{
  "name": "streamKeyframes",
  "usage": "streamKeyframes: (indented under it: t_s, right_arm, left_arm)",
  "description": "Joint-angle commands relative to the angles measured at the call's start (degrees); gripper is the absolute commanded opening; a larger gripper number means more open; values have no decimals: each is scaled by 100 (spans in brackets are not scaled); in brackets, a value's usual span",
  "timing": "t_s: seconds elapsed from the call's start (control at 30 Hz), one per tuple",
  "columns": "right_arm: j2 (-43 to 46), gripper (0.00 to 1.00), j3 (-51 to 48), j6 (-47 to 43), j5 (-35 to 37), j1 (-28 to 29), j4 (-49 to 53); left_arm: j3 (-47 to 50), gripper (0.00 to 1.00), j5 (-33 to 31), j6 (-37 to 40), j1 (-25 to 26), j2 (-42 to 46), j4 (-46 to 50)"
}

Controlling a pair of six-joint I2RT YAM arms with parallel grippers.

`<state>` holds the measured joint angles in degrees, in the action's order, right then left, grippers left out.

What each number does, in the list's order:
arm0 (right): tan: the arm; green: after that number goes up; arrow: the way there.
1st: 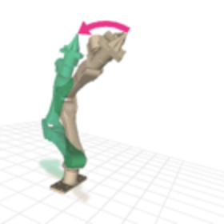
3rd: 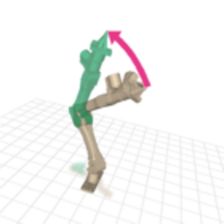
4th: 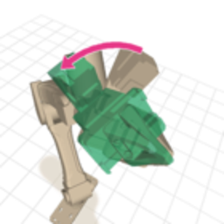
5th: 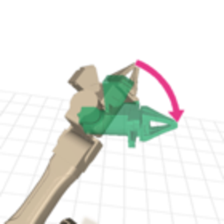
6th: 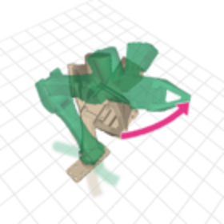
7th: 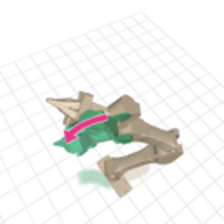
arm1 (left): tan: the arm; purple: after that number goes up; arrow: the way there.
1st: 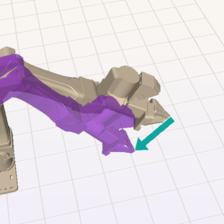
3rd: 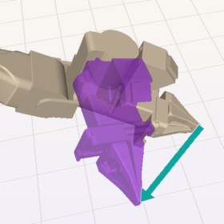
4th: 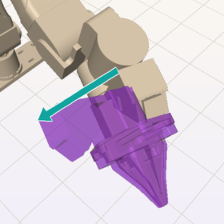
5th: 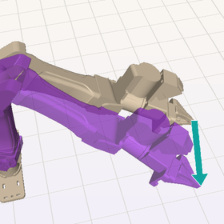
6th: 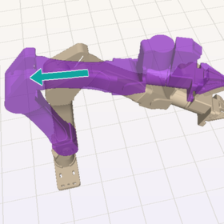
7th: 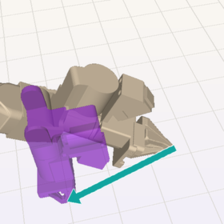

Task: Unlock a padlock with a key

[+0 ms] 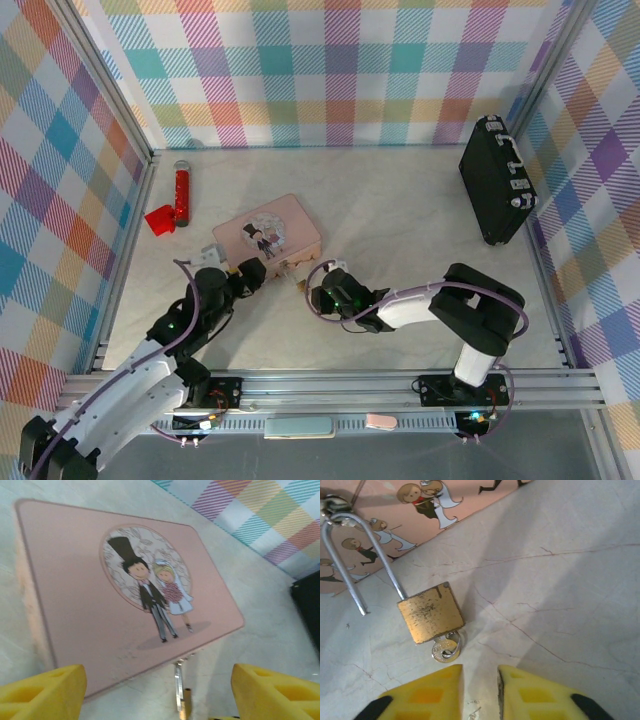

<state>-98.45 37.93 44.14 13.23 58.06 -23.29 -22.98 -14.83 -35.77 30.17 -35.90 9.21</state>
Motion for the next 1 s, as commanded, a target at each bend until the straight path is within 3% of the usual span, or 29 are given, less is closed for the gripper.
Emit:
streamKeyframes:
  t_s: [0.0,0.17,0.3,0.43,0.73,0.97]
  right_arm:
    - [289,31,-156,-100,37,-29,-224]
    - [526,32,-14,-504,29,-119,46]
    - [598,35,168,-1261,-587,-246,-128]
    - [537,37,545,-2095,-1162,-448,120]
    - [-207,36,1384,-2533,-2834,-1103,527]
    - [-748,34,1857,-2657,-3108,-1148,752]
  left_arm:
    - [-199,77,-79,639,-416,-68,495]
    - [-26,79,669,645,-1245,-147,256]
    - [50,80,1246,636,-1662,-341,-81]
    - [106,81,1518,644,-1832,-546,-333]
    - [254,81,1808,629,-1989,-900,-743]
    - [378,82,1861,544,-2024,-927,-946]
